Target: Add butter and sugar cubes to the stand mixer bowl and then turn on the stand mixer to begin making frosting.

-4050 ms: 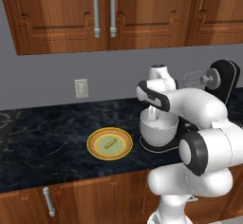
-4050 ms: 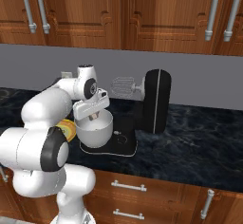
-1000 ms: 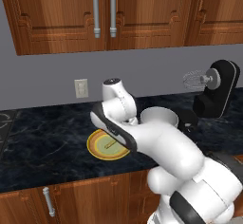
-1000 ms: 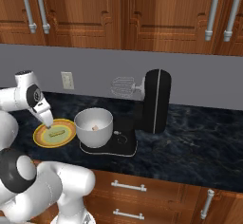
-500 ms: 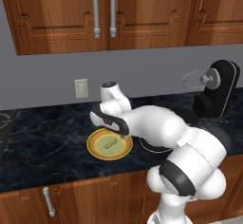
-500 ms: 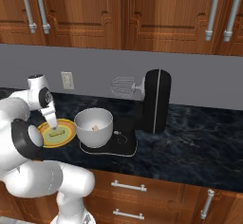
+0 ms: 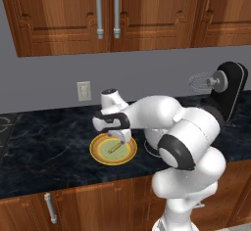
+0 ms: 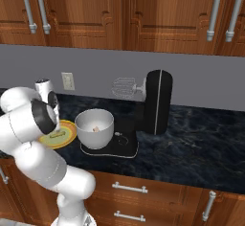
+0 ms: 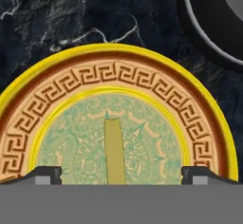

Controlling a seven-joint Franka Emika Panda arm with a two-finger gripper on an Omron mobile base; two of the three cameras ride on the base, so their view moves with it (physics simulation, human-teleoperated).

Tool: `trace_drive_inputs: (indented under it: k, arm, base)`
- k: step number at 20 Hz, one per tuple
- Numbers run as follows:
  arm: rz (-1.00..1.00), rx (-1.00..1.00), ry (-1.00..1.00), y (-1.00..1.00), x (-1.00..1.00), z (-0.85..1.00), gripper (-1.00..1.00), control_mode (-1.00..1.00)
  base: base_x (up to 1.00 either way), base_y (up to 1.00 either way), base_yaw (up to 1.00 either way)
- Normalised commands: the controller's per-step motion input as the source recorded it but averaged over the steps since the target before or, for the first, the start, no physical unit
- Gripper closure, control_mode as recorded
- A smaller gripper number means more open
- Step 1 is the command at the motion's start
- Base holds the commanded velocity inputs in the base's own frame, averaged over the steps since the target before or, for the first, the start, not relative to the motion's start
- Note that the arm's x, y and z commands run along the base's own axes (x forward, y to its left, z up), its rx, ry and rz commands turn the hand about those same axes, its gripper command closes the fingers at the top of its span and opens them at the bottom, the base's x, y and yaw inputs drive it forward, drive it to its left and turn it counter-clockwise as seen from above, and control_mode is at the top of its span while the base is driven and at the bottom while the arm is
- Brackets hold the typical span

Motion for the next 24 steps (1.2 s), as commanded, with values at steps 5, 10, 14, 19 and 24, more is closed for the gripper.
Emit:
trace_drive_inputs:
  k: [5, 10, 14, 19, 24]
  arm:
    - [-0.03, 0.00, 0.00, 0.02, 0.04, -0.37, -1.00, -1.00]
    - [-0.02, 0.00, 0.00, 0.00, 0.00, -0.29, -1.00, -1.00]
    - [-0.02, 0.00, 0.00, 0.00, 0.00, -0.14, -1.00, -1.00]
    - [-0.03, 0.00, 0.00, 0.00, 0.00, -0.18, -1.00, -1.00]
    - [-0.03, 0.00, 0.01, -0.01, 0.00, -0.31, -1.00, -1.00]
  base:
    - [0.00, 0.00, 0.00]
    - [0.00, 0.00, 0.00]
    - [0.00, 0.00, 0.00]
    - [0.00, 0.00, 0.00]
    - [0.00, 0.00, 0.00]
